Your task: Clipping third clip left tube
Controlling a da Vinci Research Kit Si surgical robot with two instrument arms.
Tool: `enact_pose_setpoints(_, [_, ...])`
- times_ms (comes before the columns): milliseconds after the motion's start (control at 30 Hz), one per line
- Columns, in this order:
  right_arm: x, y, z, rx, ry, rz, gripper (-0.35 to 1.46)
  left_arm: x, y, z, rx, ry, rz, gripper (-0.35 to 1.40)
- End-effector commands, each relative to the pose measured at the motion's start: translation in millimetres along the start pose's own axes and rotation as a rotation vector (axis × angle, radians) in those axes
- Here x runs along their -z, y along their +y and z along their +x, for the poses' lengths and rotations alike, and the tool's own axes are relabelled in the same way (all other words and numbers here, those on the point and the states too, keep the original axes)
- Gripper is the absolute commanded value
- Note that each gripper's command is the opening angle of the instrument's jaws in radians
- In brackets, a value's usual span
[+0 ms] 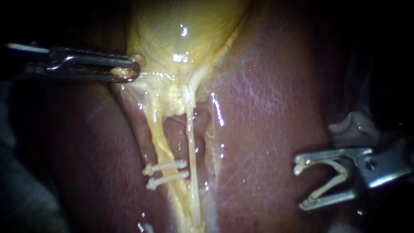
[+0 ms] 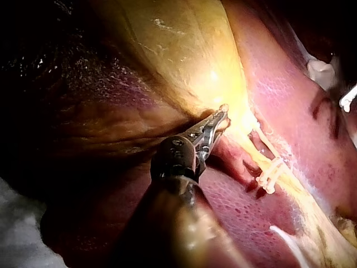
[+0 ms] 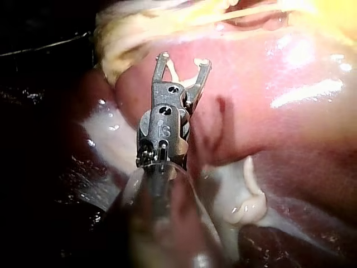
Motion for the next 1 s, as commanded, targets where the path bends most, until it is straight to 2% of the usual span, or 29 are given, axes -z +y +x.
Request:
enact_pose_setpoints(33, [-0.5,0.2,0.3,-0.003,-0.002,-0.004,0.5,-0.1,0.0,0.0,0.0,0.0,0.001,-0.35])
enact_pose_setpoints(367, [-6.0,2.3,3.6,-0.084,0.003,-0.038,0.5,-0.1,0.0,0.0,0.0,0.0,0.001,-0.35])
enact_pose_setpoints(700, [-9.4,4.5,4.6,-0.149,0.005,-0.048,0.49,-0.2,0.0,0.0,0.0,0.0,0.001,-0.35])
enact_pose_setpoints(833, [-10.8,5.1,4.7,-0.197,0.007,-0.036,0.48,-0.2,0.0,0.0,0.0,0.0,0.001,-0.35])
enact_pose_setpoints(1000, [-12.6,6.0,4.8,-0.304,0.009,-0.001,0.46,-0.2,0.0,0.0,0.0,0.0,0.001,-0.35])
